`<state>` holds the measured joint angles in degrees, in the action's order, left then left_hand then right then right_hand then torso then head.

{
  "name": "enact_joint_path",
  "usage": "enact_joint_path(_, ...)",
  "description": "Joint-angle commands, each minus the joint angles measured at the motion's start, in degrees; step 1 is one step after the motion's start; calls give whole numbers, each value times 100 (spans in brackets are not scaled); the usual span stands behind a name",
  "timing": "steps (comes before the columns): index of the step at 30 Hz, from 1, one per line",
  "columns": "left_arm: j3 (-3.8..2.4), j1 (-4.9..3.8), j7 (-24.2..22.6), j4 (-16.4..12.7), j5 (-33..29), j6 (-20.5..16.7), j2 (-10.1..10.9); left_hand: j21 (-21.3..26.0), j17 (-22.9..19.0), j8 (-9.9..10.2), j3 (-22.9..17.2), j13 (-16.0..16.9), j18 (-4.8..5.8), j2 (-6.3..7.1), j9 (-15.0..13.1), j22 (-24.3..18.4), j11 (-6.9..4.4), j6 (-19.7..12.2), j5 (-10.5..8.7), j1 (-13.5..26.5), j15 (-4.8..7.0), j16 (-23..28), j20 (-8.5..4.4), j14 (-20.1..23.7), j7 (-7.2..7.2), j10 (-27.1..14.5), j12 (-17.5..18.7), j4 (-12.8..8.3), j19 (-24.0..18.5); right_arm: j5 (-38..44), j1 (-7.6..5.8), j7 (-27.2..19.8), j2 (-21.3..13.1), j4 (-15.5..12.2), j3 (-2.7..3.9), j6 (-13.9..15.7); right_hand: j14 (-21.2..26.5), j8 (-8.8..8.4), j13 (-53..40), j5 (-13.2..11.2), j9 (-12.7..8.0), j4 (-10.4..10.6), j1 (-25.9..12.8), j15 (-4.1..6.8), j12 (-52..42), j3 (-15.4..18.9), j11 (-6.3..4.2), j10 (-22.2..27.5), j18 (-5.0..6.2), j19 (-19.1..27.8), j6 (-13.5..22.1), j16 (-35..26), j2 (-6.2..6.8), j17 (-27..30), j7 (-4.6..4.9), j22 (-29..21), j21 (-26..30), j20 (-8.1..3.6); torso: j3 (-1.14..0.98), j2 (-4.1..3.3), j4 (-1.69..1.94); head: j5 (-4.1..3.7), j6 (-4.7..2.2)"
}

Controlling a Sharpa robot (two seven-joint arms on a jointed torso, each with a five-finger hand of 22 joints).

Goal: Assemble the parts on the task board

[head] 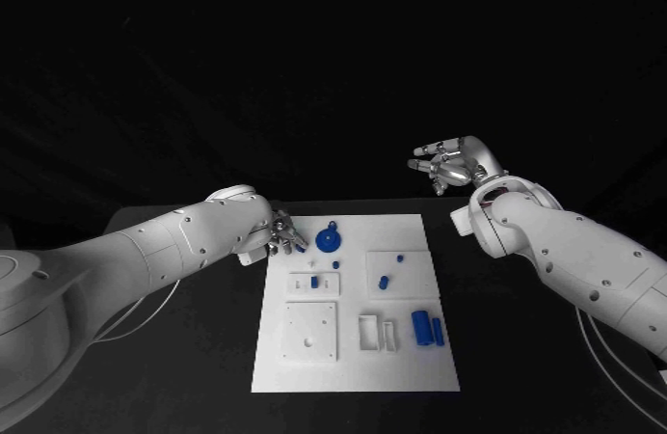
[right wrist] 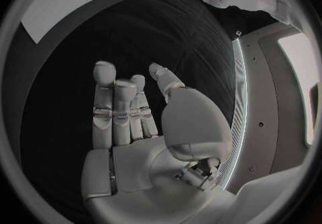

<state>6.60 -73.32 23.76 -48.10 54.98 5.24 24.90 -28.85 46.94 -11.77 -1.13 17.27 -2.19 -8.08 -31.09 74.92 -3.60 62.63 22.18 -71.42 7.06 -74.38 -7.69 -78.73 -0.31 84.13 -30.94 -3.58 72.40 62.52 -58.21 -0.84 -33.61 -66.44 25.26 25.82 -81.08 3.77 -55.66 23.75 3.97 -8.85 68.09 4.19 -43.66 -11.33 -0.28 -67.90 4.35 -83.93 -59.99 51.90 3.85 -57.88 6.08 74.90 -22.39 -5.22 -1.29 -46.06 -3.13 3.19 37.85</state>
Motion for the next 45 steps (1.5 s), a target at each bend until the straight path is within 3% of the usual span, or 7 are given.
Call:
enact_joint_path(1, -1, -4, 49, -199, -271, -294, 89, -36, 55, -580, -213, -1, 45, 24, -2113, 109, -41, 77, 128, 111, 3, -25, -15, -60, -61, 264, -63, -150, 31, 19, 7, -31, -10, -4, 2, -66, 29, -18, 6, 31, -4, 1, -35, -4, -20, -21, -6, 21, 109, -224, -2, -8, -21, -3, -3, 272, 3, 0, -2, 11, 13, 13, 2)
enact_joint_path(9, 3, -33, 237, -884, -390, -732, 479, -83, 196, -440, -353, -47, 31, 115, -2215, 107, -61, 228, 298, 226, 9, -21, -13, -166, -85, 270, -209, -232, 72, 19, 11, -28, -50, -8, 2, -66, 29, -18, 6, 31, -4, 1, -35, -4, -20, -21, -6, 21, 109, -224, -2, -8, -21, -3, -3, 272, 3, 0, -8, 31, 61, 15, 38)
enact_joint_path(17, 20, -55, 395, -1890, -471, -1295, 1025, -107, 283, -419, -359, -61, 16, 156, -2252, 107, -72, 315, 381, 265, 8, -34, -3, -218, -106, 271, -276, -219, 92, 13, 29, -20, -91, 22, 1, -81, 28, -18, 5, 30, -4, 6, -38, -3, -20, -12, -7, 21, 109, -223, -9, -10, -16, -2, -6, 270, 10, -1, -18, 70, 134, 15, 85)
enact_joint_path(20, 63, -47, 425, -2251, -481, -1533, 1213, -133, 350, -423, -392, -68, 8, 208, -2287, 112, -80, 354, 696, 292, 10, -61, 1, -252, -119, 270, -336, -223, 104, 10, 50, -18, -100, 38, 1, -90, 28, -18, 5, 30, -4, 6, -38, -3, -20, -12, -7, 21, 109, -223, -9, -10, -16, -2, -6, 270, 10, -1, -8, 90, 160, -4, 123)
enact_joint_path(27, 203, 23, 418, -2840, -310, -2039, 1507, -185, 418, -398, -481, -112, -10, 264, -2332, 111, -91, 401, 758, 330, 14, -72, 6, -288, -128, 271, -408, -213, 109, 3, 97, -15, -113, 64, 0, -98, 28, -18, 5, 30, -4, 6, -38, -3, -20, -12, -7, 21, 109, -223, -9, -10, -16, -2, -6, 270, 10, -1, 8, 129, 218, -31, 183)
enact_joint_path(37, 486, 190, 424, -3183, 76, -2495, 1628, -214, 445, -391, -503, -125, -22, 286, -2349, 111, -102, 441, 791, 330, 14, -74, 13, -312, -139, 271, -432, -204, 117, 1, 133, -13, -101, 80, 0, -107, 28, -18, 5, 30, -4, 6, -38, -3, -20, -12, -7, 21, 109, -223, -9, -10, -16, -2, -6, 270, 10, -1, 14, 133, 231, -34, 245)
enact_joint_path(45, 560, 354, 402, -3167, 123, -2659, 1531, -223, 441, -385, -516, -129, -31, 286, -2355, 109, -103, 447, 798, 332, 14, -65, 18, -315, -140, 271, -438, -197, 117, 14, 153, -16, -92, 85, 0, -114, 28, -18, 5, 30, -4, 6, -38, -3, -20, -12, -7, 21, 109, -223, -9, -10, -16, -2, -6, 270, 10, -1, 7, 128, 216, -31, 269)
